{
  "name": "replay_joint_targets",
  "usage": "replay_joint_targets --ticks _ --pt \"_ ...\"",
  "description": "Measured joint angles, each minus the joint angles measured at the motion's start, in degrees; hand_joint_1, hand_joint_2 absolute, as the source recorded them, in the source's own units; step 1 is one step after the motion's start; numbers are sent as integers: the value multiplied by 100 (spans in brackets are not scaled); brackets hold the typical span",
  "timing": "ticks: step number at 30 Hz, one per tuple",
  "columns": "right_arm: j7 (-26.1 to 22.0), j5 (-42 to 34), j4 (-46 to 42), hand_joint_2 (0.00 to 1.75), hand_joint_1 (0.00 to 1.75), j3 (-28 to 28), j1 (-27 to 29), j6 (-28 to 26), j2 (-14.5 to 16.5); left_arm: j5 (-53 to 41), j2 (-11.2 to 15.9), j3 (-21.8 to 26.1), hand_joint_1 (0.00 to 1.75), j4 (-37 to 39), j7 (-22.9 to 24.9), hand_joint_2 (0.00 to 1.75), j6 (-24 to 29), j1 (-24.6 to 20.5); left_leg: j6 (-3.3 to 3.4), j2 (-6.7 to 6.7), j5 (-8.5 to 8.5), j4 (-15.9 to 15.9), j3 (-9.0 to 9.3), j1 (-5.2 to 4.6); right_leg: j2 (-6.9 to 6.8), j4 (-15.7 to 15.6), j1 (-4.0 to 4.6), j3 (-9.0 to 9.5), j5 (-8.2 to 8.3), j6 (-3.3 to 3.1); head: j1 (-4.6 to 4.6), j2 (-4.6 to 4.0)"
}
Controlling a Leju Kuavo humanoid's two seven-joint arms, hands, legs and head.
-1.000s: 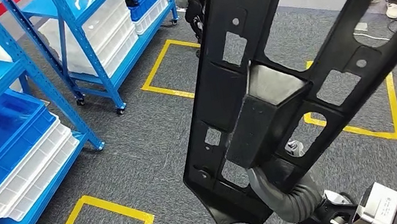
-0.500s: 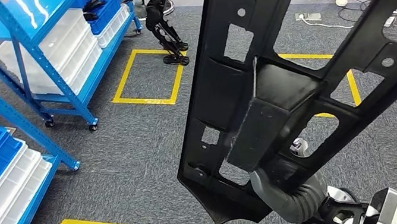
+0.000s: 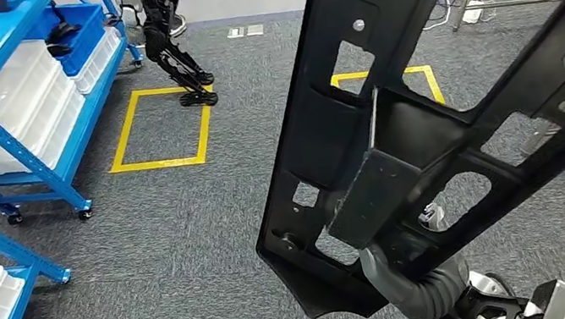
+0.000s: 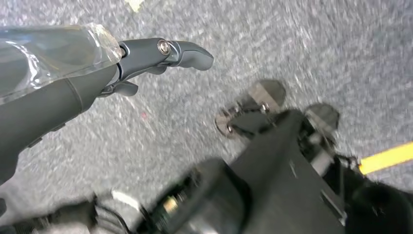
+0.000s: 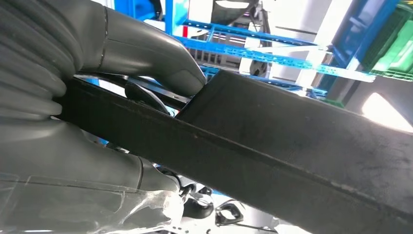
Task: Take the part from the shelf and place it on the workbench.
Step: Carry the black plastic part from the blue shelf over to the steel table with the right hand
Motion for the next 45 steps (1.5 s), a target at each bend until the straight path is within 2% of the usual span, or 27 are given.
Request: replay_joint_targets --ticks 1,3,5,7,8,9,12,14,16,18,20,21,23,24,25,27,28,30,32,34,36,38,39,40,42,44,45 --pt "41 17 -1 175 175 -2 -2 2 -5 -2 5 -1 0 0 -67 175 20 1 15 58 20 -19 3 8 11 9 -8 -28 7 29 -1 0" --pt "154 86 -3 175 175 -6 -41 2 -15 -7 9 -2 0 0 -161 175 42 -8 46 179 75 -67 24 33 -219 251 9 -159 -141 80 20 0" --pt "260 171 -4 175 175 -7 -89 0 -19 -8 8 -2 0 0 -201 175 47 -8 68 331 91 -79 36 28 -534 941 10 -488 -503 132 43 0" --pt "330 214 -3 175 175 -6 -99 -3 -21 -1 5 -4 0 0 -209 175 46 -1 74 500 84 -76 36 21 -621 1633 -19 -824 -744 177 46 0" --pt "369 235 -3 175 175 -6 -98 -10 -25 3 4 -4 0 0 -215 175 45 -3 72 579 78 -75 37 22 -638 1721 -36 -865 -722 193 47 0" --pt "425 271 -2 175 175 -6 -98 -20 -31 9 2 -5 0 0 -226 175 43 -8 62 649 68 -75 44 27 -663 1546 -56 -770 -590 207 47 0" --pt "627 440 -5 175 175 -9 -89 -66 -80 28 -11 -5 0 1 -268 175 36 -18 -7 813 6 -74 104 16 -959 332 -62 -99 -128 209 47 0" --pt "767 551 -27 175 175 -24 -66 -107 -127 58 -22 -5 0 2 -257 175 31 -7 -62 892 -35 -71 131 -18 -1047 33 -29 53 -99 141 41 0" --pt "919 653 -77 175 175 -66 -17 -150 -192 95 -40 -6 0 2 -178 175 23 7 -120 956 -68 -63 146 -11 -919 35 -18 26 -90 52 38 0" --pt "1061 725 -153 175 175 -119 33 -197 -267 131 -58 -8 0 2 -79 175 19 13 -173 799 -230 143 76 22 -808 24 -24 13 -75 -18 35 0" --pt "1157 751 -217 175 175 -154 65 -236 -329 168 -74 -4 0 2 -28 175 18 8 -190 542 -597 824 -223 38 -702 20 -30 5 -62 -71 29 0" --pt "1186 752 -237 175 175 -165 86 -250 -357 184 -80 1 0 2 -18 175 18 -2 -187 481 -781 1262 -427 38 -639 21 -26 -1 -57 -89 28 0" --pt "1222 757 -270 175 175 -174 138 -263 -396 194 -91 11 0 2 -7 175 9 -27 -181 441 -893 1771 -670 36 -490 22 -18 -5 -48 -104 27 0" --pt "1240 766 -289 175 175 -179 159 -273 -415 192 -100 13 0 2 6 175 -2 -30 -170 432 -781 1696 -643 34 -407 23 -15 -2 -42 -105 27 0" --pt "1264 781 -312 175 175 -185 175 -280 -431 187 -110 12 0 2 30 175 -16 -26 -149 402 -583 1409 -519 33 -323 23 -13 3 -34 -101 26 0" --pt "1320 830 -369 175 175 -208 211 -308 -466 175 -126 7 0 3 99 175 -54 -11 -66 182 -163 587 -183 33 -160 31 1 -2 -13 -70 26 0" --pt "1350 857 -396 175 175 -220 233 -324 -485 170 -132 5 0 3 136 175 -69 -8 -38 67 -52 288 -71 33 -90 37 1 -23 2 -44 27 0" --pt "1398 909 -435 175 175 -237 276 -357 -519 168 -142 5 0 4 181 175 -85 -7 -11 -26 -14 68 -8 17 13 44 -15 -72 41 21 31 0" --pt "1426 940 -469 175 175 -248 308 -381 -553 169 -171 2 0 4 197 175 -87 -10 23 73 18 35 -1 13 63 56 -46 -106 53 86 30 0" --pt "1442 958 -516 175 175 -254 331 -401 -601 170 -203 -2 0 4 196 175 -81 -13 78 198 64 -13 14 34 -136 347 -31 -244 -143 132 39 0" --pt "1470 974 -550 175 175 -254 343 -425 -637 170 -214 -7 0 4 172 175 -60 -6 106 344 79 -27 10 25 -455 1096 -26 -578 -547 163 48 0" --pt "1500 980 -557 175 175 -253 352 -464 -650 171 -219 -10 0 4 116 175 -33 6 113 514 74 -25 2 11 -600 1708 -50 -833 -779 192 47 0" --pt "1509 980 -557 175 175 -253 358 -488 -654 169 -222 -12 0 4 81 175 -24 10 107 596 68 -24 2 10 -635 1708 -65 -803 -740 203 47 0" --pt "1509 980 -558 175 175 -253 366 -513 -661 163 -228 -17 0 4 48 175 -21 12 94 672 58 -22 8 14 -677 1465 -82 -645 -609 215 47 0" --pt "1498 967 -564 175 175 -253 383 -561 -678 146 -245 -32 0 4 -3 175 -22 15 40 798 19 -11 36 2 -921 646 -88 -148 -317 235 49 0" --pt "1480 936 -579 175 175 -252 408 -614 -692 139 -257 -49 0 4 -24 175 -23 18 -22 900 -33 5 60 -34 -1104 152 -68 121 -223 187 38 0" --pt "1468 914 -585 175 175 -251 419 -646 -698 142 -262 -58 0 4 -24 175 -25 21 -47 955 -53 6 68 -47 -1091 104 -45 129 -248 149 32 0"
